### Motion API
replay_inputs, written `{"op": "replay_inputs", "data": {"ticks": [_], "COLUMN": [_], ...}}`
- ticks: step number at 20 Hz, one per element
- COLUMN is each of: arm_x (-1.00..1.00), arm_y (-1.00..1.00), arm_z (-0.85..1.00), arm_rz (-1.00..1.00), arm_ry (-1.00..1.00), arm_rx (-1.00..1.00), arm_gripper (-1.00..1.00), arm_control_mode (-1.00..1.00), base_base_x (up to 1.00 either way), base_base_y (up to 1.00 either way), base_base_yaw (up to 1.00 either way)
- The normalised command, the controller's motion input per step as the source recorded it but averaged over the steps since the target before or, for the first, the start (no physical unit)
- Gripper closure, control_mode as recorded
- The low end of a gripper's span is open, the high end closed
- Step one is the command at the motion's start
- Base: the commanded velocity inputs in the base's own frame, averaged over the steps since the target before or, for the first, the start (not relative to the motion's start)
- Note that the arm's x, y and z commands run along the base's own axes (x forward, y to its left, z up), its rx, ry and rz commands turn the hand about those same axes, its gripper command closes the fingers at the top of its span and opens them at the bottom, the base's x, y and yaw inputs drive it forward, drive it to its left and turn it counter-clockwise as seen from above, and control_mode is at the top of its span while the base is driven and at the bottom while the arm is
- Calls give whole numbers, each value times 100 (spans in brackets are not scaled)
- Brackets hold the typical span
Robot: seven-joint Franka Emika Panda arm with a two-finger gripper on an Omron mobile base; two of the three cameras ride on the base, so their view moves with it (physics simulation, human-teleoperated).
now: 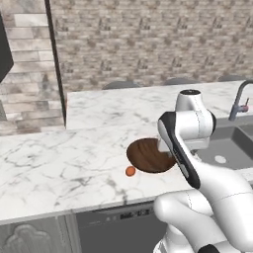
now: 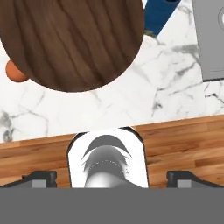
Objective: Gather the eggs and milk located in the vicinity of the sink area and place them right next to the bowl.
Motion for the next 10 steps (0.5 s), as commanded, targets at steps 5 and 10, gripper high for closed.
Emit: {"op": "replay_inputs", "data": {"ticks": [5,10], "arm_x": [0,0], "arm_y": [0,0], "arm_z": [0,0], "arm_rz": [0,0], "arm_ry": [0,0], "arm_rx": [0,0], "arm_gripper": [-100,-100], "arm_control_mode": [100,100], "base_base_x": [0,0], "base_base_y": [-80,-90], "base_base_yaw": [0,0]}}
